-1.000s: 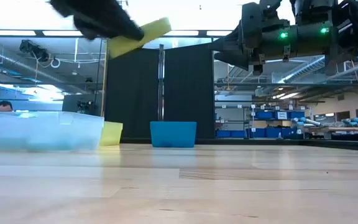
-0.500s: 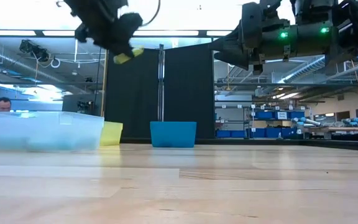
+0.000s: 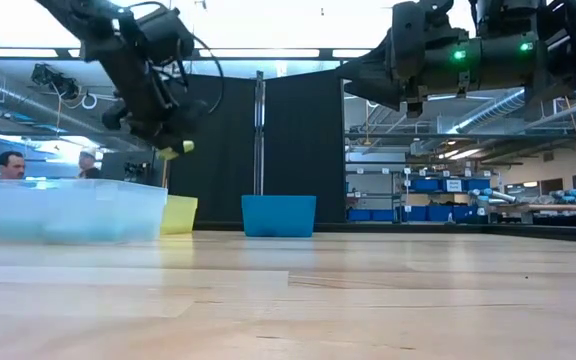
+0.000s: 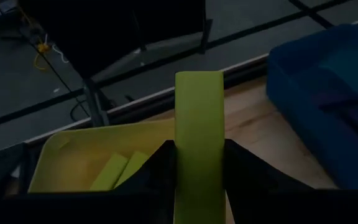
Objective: Sort blocks
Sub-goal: Put the green block into the yellow bin, then return to Home Position
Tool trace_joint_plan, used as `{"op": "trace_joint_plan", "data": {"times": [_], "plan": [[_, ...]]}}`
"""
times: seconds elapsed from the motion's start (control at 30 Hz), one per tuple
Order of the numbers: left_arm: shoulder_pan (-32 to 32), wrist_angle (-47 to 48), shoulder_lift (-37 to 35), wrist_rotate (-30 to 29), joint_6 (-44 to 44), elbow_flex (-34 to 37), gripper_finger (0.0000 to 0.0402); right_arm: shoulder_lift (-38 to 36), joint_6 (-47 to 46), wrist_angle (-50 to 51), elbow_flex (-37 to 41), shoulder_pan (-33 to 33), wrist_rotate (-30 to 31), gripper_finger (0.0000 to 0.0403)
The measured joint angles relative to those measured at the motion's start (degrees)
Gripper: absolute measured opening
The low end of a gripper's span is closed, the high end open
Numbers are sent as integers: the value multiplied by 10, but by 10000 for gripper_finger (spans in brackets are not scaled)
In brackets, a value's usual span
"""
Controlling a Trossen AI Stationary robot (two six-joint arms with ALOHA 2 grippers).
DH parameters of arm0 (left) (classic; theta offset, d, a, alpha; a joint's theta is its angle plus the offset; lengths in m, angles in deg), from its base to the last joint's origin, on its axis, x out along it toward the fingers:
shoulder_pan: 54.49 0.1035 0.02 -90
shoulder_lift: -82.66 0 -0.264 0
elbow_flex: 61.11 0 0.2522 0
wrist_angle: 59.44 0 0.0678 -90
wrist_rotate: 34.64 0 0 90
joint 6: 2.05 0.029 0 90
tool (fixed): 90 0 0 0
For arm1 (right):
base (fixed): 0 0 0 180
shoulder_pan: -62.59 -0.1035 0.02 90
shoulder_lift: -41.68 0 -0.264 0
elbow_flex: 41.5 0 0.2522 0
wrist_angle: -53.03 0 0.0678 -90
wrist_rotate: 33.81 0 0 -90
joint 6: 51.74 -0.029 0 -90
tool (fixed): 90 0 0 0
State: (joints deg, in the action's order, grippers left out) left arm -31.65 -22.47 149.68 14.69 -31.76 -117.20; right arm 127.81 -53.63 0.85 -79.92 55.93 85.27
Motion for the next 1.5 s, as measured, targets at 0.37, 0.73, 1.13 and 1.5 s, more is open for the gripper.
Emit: {"op": "trace_joint_plan", "data": {"times": [0.37, 0.73, 1.13, 1.5], "plan": [[105, -77, 0, 87, 53, 40, 106, 0, -16, 0, 0, -5, -2, 225], [117, -65, 0, 107, 72, 40, 205, 0, -33, 0, 0, -5, -2, 225], [66, -121, -57, 177, 137, 41, 233, -21, -21, 1, 0, -34, -2, 225], [-128, -140, -291, 183, 222, 49, 143, -217, 47, 217, 0, -75, -6, 167]]}}
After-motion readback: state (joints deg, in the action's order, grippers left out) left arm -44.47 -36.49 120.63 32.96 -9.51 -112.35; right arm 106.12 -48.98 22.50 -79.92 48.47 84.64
